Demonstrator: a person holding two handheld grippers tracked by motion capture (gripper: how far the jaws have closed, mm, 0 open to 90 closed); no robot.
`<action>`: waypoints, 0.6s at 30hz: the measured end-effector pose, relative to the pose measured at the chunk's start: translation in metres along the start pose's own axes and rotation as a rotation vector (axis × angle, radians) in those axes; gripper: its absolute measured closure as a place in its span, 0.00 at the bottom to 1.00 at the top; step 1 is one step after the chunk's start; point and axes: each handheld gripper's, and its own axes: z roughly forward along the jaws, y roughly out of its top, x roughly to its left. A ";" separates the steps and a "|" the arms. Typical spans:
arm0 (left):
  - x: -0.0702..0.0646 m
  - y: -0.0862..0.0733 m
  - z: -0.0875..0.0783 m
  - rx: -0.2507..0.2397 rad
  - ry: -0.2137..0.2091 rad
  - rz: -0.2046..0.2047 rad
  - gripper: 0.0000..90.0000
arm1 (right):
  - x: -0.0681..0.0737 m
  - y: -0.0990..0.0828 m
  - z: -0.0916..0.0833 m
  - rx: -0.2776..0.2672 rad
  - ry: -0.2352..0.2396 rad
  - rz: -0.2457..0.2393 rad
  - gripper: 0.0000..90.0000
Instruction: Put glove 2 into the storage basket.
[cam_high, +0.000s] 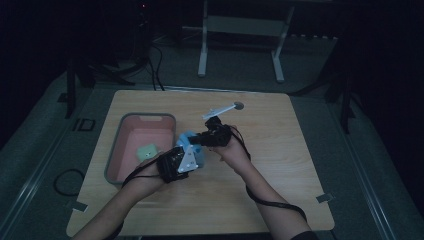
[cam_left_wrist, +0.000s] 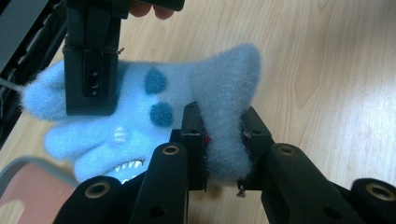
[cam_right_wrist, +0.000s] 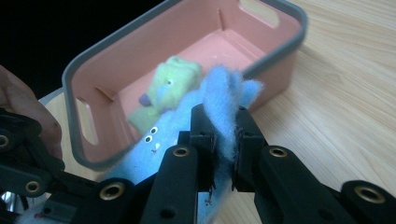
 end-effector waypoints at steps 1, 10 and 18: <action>0.001 -0.002 -0.002 0.003 0.002 -0.004 0.85 | 0.004 0.006 0.006 0.008 0.006 -0.011 0.91; 0.010 -0.029 -0.021 0.030 0.035 -0.042 0.86 | 0.022 0.029 0.035 0.018 0.038 -0.040 0.91; 0.016 -0.055 -0.034 0.064 0.056 -0.073 0.85 | 0.036 0.044 0.065 0.023 0.071 -0.055 0.91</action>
